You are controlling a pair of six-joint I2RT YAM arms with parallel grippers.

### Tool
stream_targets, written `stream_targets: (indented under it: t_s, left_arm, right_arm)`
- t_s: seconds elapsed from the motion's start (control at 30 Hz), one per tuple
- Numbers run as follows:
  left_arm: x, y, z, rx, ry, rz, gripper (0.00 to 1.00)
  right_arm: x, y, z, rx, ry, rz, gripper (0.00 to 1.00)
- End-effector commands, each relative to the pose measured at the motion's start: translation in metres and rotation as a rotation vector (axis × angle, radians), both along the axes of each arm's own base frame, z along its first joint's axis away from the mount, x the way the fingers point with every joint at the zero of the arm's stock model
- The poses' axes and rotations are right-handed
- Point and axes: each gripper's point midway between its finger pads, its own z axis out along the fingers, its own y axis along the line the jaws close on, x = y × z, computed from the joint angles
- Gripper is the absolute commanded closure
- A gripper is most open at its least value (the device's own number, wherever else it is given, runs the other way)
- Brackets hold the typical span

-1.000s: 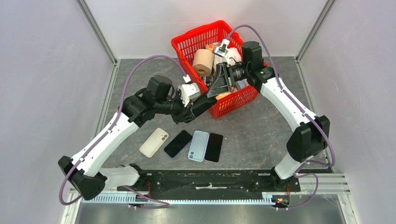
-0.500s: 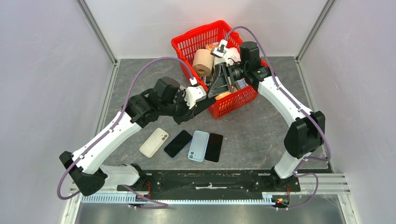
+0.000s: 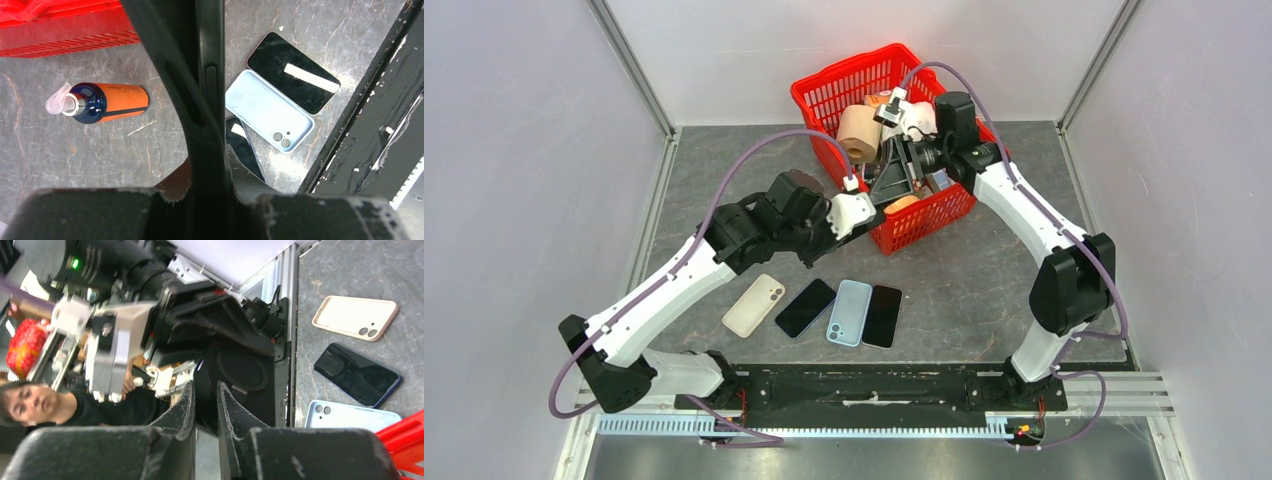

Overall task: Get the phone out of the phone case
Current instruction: Remove the phone case from the phone.

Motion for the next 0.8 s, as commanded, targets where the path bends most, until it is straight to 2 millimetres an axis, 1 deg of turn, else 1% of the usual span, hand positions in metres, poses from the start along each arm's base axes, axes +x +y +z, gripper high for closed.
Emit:
stream_targets:
  t_s: [0.0,0.23,0.4,0.43,0.5,0.53,0.57,0.6,0.67,0.77]
  left_arm:
    - [0.002,-0.049,0.034,-0.082,-0.173,-0.212,0.98]
    - [0.002,-0.050,0.039,-0.091,-0.176,-0.212,0.98]
    - [0.000,-0.050,0.041,-0.095,-0.174,-0.220,0.98]
    - [-0.001,-0.049,0.043,-0.101,-0.174,-0.219,0.98]
    - [-0.002,-0.047,0.045,-0.115,-0.164,-0.215,0.98]
    - [-0.002,-0.046,0.046,-0.120,-0.162,-0.210,0.98]
    - [-0.002,-0.044,0.047,-0.126,-0.159,-0.207,0.98]
    - [-0.002,-0.042,0.048,-0.135,-0.153,-0.205,0.98]
    - [-0.002,-0.038,0.050,-0.151,-0.141,-0.197,0.98]
    - [-0.004,-0.033,0.054,-0.173,-0.131,-0.192,0.98]
  right_arm:
    - [0.015,0.027,-0.023,-0.128,0.111,-0.142,1.00]
    - [0.015,0.026,-0.027,-0.143,0.099,-0.152,1.00]
    - [0.017,0.022,-0.031,-0.179,0.055,-0.182,1.00]
    - [0.016,0.021,-0.030,-0.187,0.029,-0.188,0.96]
    - [0.016,0.016,-0.029,-0.208,-0.014,-0.208,0.76]
    - [0.016,0.013,-0.026,-0.208,-0.043,-0.213,0.69]
    - [0.016,0.010,-0.024,-0.210,-0.061,-0.221,0.59]
    - [0.016,0.007,-0.019,-0.207,-0.091,-0.230,0.46]
    - [0.015,-0.001,-0.010,-0.211,-0.147,-0.253,0.36]
    - [0.014,-0.014,0.005,-0.208,-0.231,-0.288,0.30]
